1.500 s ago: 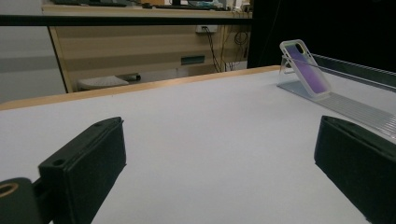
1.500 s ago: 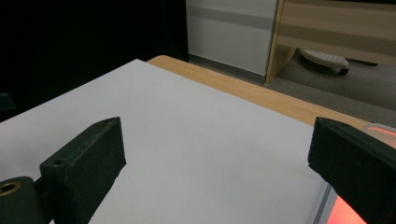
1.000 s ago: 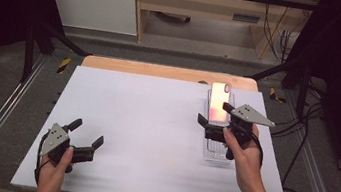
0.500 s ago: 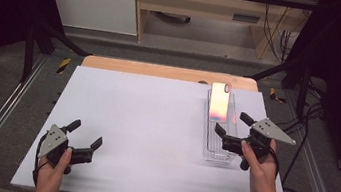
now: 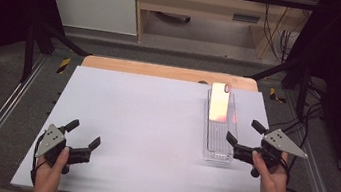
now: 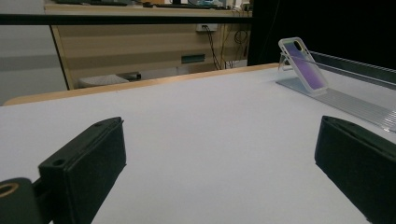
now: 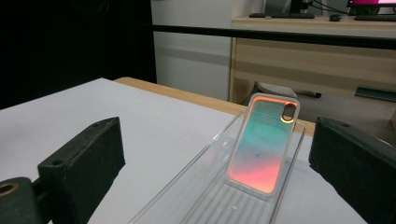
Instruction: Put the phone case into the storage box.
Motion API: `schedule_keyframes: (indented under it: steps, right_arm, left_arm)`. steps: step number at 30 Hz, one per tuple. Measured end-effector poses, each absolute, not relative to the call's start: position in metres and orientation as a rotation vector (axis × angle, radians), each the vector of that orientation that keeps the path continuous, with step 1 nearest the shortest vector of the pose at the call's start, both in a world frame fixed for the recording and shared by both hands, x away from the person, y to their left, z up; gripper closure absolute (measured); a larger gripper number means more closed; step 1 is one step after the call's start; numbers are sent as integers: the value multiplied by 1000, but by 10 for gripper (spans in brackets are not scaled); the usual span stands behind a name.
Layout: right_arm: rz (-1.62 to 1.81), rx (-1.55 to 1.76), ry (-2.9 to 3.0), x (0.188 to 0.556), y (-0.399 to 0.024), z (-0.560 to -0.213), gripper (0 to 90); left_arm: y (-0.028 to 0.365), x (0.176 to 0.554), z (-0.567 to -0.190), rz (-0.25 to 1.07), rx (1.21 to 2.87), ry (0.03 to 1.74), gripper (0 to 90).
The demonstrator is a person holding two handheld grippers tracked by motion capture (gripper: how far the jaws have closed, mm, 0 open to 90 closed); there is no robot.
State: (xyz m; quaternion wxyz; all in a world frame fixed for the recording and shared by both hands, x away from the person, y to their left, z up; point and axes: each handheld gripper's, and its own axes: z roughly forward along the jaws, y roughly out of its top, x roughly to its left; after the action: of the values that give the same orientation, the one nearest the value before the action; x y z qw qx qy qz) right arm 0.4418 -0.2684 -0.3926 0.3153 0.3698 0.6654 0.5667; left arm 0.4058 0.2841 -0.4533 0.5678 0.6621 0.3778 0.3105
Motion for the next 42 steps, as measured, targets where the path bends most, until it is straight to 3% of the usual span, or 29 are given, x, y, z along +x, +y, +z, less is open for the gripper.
schedule_keyframes:
  steps: [21,42]
  right_arm:
    - [1473,1014,1733,422,-300,-424,37]
    - [1448,1003,1758,412,-303,-448,37]
  left_arm:
    - [285,404,-453,722,1556,873,16]
    - [286,404,-453,725,1556,872,16]
